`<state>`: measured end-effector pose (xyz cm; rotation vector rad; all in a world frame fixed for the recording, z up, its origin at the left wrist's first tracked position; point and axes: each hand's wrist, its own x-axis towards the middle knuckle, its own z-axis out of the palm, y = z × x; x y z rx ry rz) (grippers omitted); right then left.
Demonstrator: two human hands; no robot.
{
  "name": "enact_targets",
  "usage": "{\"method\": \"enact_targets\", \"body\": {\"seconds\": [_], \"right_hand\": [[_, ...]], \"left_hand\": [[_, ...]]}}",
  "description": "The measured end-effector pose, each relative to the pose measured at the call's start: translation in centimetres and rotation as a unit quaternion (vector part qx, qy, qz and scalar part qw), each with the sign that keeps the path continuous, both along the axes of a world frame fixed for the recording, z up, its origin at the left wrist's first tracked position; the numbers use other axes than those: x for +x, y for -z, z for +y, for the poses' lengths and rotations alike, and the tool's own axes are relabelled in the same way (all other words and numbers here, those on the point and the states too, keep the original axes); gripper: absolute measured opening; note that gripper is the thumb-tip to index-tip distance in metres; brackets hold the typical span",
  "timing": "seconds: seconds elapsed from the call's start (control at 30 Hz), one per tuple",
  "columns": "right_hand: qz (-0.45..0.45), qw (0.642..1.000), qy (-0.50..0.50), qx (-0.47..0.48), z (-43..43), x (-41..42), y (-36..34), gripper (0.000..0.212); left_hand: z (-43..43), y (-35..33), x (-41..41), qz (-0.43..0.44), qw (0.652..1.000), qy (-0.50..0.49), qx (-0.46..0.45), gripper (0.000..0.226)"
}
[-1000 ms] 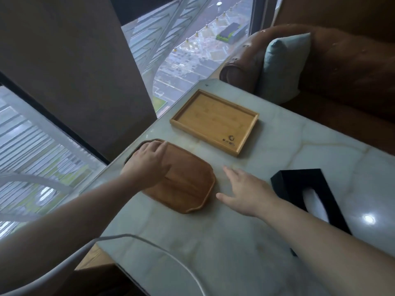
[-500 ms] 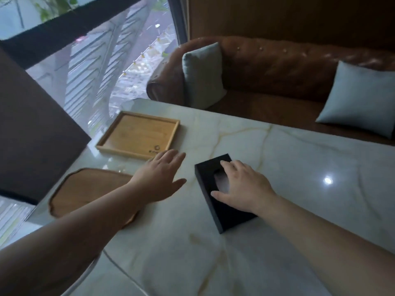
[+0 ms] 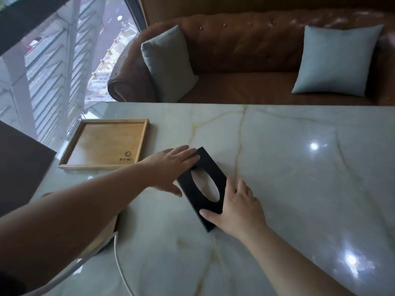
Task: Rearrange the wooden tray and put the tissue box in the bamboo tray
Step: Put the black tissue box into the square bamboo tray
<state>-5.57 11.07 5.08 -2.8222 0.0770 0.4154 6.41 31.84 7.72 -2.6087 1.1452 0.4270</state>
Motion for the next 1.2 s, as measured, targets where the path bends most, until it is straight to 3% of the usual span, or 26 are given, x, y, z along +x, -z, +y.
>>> {"method": "enact_targets", "body": {"seconds": [0.3, 0.5, 0.7, 0.97, 1.2], "right_hand": [[-0.001, 0.999, -0.01, -0.034, 2.7, -1.6, 2.0, 0.131], [0.003, 0.998, 0.005, -0.054, 3.3, -1.4, 2.3, 0.127], [0.008, 0.998, -0.009, -0.066, 3.0, -1.2, 2.1, 0.119], [-0.01, 0.967, -0.233, -0.103, -0.8, 4.0, -1.2, 0.118], [-0.038, 0.923, -0.359, -0.13, 4.1, 10.0, -3.7, 0.116]], "left_hand": [[-3.0, 0.8, 2.8, -0.036, 0.989, 0.115, 0.088, 0.136], [-4.9, 1.7, 3.9, -0.013, 0.966, 0.209, 0.15, 0.146], [-4.1, 2.2, 3.7, -0.037, 0.969, 0.229, 0.078, 0.126], [1.0, 2.3, 1.2, -0.054, 0.995, 0.069, -0.053, 0.123], [8.0, 0.7, 0.9, -0.108, 0.99, -0.038, -0.076, 0.12]]}}
